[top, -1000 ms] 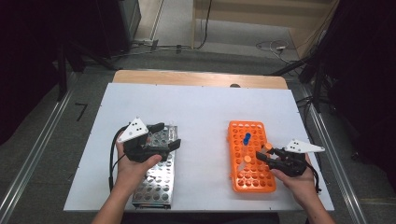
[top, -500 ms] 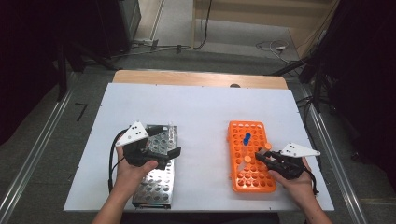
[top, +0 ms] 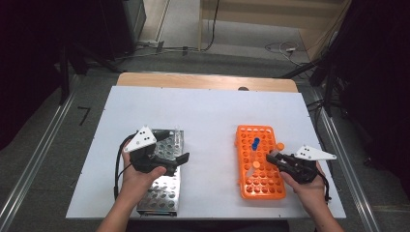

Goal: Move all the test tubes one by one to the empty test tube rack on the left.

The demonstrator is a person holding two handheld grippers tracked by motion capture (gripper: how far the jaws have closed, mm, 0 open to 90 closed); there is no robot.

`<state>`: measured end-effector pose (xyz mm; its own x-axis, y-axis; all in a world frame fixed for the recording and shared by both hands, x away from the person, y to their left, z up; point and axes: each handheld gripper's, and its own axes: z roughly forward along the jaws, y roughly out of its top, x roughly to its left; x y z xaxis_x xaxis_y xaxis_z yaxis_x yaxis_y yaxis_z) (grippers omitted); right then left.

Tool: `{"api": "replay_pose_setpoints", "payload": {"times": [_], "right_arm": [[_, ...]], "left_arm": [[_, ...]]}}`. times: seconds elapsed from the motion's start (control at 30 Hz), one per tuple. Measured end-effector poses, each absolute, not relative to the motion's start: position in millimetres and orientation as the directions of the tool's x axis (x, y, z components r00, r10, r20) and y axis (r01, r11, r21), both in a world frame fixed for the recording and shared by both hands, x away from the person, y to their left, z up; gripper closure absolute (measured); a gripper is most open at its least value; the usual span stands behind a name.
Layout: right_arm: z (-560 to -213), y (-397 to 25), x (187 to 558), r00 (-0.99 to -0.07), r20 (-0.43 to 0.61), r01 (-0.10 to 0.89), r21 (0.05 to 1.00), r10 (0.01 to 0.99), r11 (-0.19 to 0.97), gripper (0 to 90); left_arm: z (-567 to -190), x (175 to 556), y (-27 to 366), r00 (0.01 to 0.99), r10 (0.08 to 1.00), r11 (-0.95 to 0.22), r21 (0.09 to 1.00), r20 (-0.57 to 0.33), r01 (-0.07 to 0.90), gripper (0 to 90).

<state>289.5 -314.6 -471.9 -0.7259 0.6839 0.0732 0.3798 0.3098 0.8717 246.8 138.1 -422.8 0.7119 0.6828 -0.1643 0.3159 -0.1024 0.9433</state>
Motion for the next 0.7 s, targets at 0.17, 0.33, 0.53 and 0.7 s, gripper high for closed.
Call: {"api": "replay_pose_setpoints", "payload": {"times": [0.17,0.33,0.53,0.7], "right_arm": [[-457.1,-317.7,289.2,-0.725,0.093,0.380,0.880,0.682,0.284,72.7],[-438.4,-318.4,288.0,-0.731,0.097,0.369,0.889,0.675,0.272,72.8],[-417.3,-316.2,282.7,-0.752,0.094,0.349,0.896,0.653,0.274,72.7],[-400.1,-312.3,281.1,-0.769,0.093,0.330,0.905,0.633,0.268,72.8]], "left_arm": [[-419.9,246.2,136.0,0.715,0.682,-0.107,0.946,-0.155,0.307,0.0],[-418.2,246.3,134.5,0.719,0.679,-0.109,0.947,-0.152,0.303,0.0],[-416.2,245.9,132.0,0.724,0.675,-0.117,0.947,-0.146,0.300,0.0],[-412.4,245.0,131.6,0.721,0.677,-0.108,0.950,-0.146,0.294,0.0]]}}
